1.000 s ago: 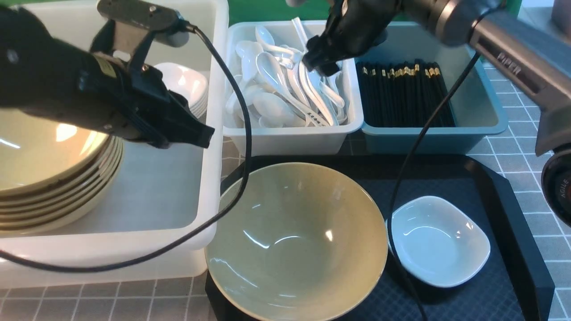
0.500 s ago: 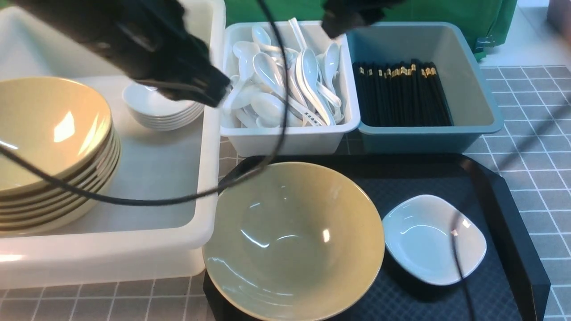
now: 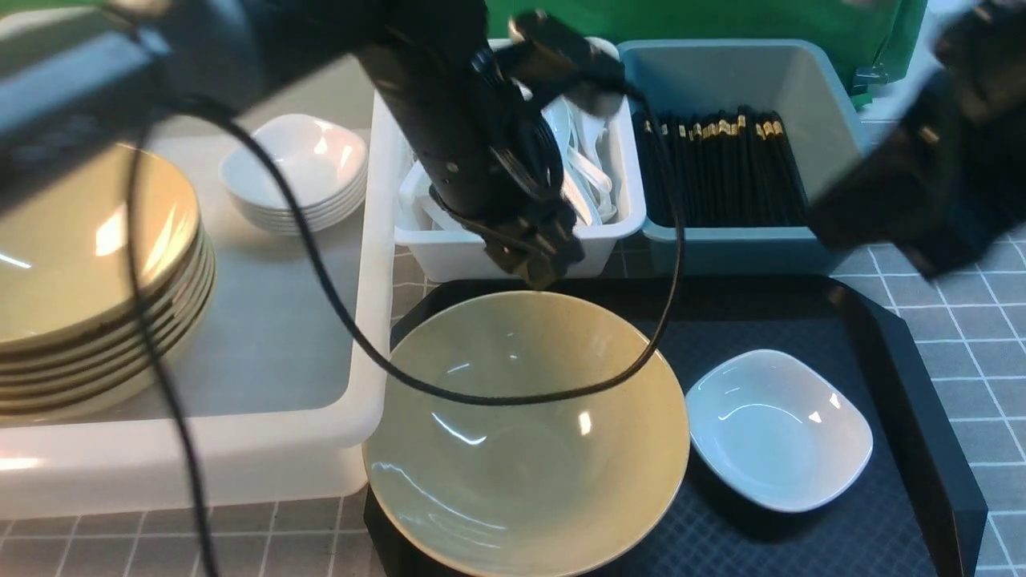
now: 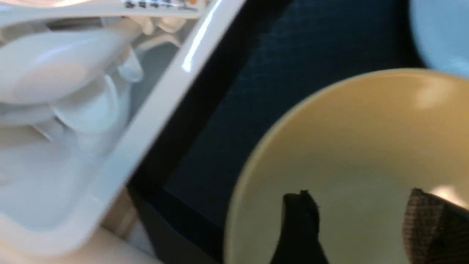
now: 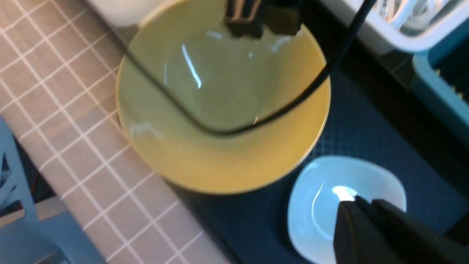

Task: On grey table put chopsticks spoon bowls plates into blue grey white boxes.
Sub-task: 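Grasp the large bowl on the tray by its rim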

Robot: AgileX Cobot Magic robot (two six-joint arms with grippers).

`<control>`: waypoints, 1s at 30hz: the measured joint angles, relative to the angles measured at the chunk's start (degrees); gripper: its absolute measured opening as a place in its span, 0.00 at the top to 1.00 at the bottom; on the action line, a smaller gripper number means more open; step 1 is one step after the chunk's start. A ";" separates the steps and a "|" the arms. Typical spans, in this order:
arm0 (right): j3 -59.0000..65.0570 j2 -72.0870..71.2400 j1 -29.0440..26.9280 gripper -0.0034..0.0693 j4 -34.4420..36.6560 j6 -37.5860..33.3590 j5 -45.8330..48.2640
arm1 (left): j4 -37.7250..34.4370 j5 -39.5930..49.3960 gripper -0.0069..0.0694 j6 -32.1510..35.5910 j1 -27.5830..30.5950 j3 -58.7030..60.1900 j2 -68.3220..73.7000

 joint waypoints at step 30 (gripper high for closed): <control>11.70 -9.72 0.00 0.83 -0.05 1.55 -3.03 | -2.64 6.19 0.88 2.76 -0.04 -2.11 7.95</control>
